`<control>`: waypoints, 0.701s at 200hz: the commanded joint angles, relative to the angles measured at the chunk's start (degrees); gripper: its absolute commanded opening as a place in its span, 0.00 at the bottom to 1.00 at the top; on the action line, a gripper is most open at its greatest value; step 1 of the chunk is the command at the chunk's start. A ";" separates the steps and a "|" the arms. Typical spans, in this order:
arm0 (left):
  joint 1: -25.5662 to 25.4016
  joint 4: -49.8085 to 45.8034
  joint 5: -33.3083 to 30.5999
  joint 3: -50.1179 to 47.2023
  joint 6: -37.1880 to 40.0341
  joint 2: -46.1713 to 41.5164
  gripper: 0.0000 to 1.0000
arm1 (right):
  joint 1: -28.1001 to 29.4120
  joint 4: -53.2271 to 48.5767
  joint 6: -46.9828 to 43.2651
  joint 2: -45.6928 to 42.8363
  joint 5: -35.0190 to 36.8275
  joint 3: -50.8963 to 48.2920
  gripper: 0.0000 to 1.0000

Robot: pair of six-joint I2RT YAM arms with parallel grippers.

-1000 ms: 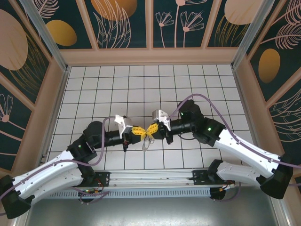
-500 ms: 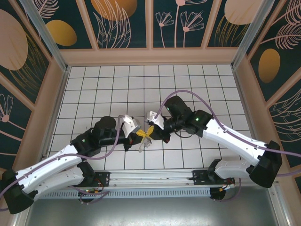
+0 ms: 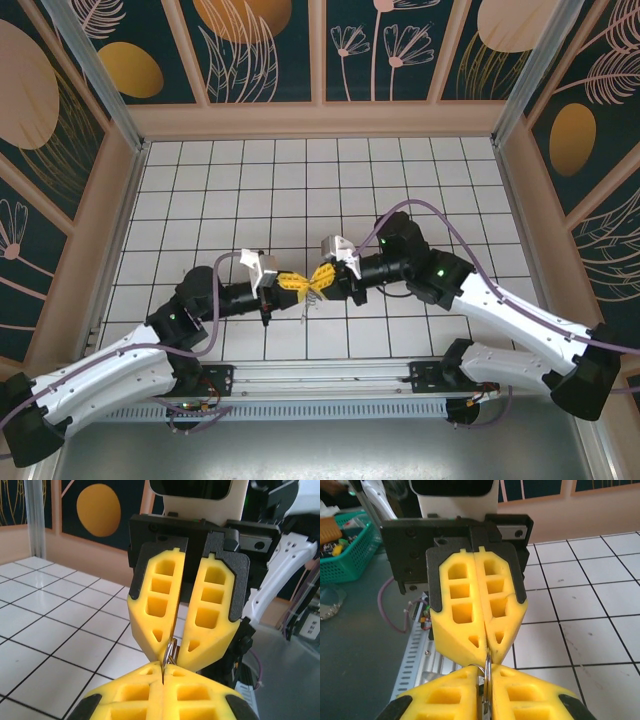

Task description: Put the keys on the keyring

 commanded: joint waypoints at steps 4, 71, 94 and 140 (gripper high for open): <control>-0.69 17.45 1.89 -1.82 -5.70 -1.46 0.00 | 0.35 5.78 2.82 -0.65 -2.48 -2.26 0.13; -0.68 0.54 0.90 3.66 -1.91 0.09 0.00 | 0.12 -1.53 -1.36 1.19 -1.38 2.34 0.00; -0.68 -11.27 -1.64 8.81 4.08 1.66 0.09 | 0.09 -8.04 -4.06 4.57 -0.39 6.50 0.00; -0.63 -17.32 -0.07 12.75 8.08 6.30 0.19 | 0.66 -16.88 -7.63 10.61 -1.28 11.72 0.00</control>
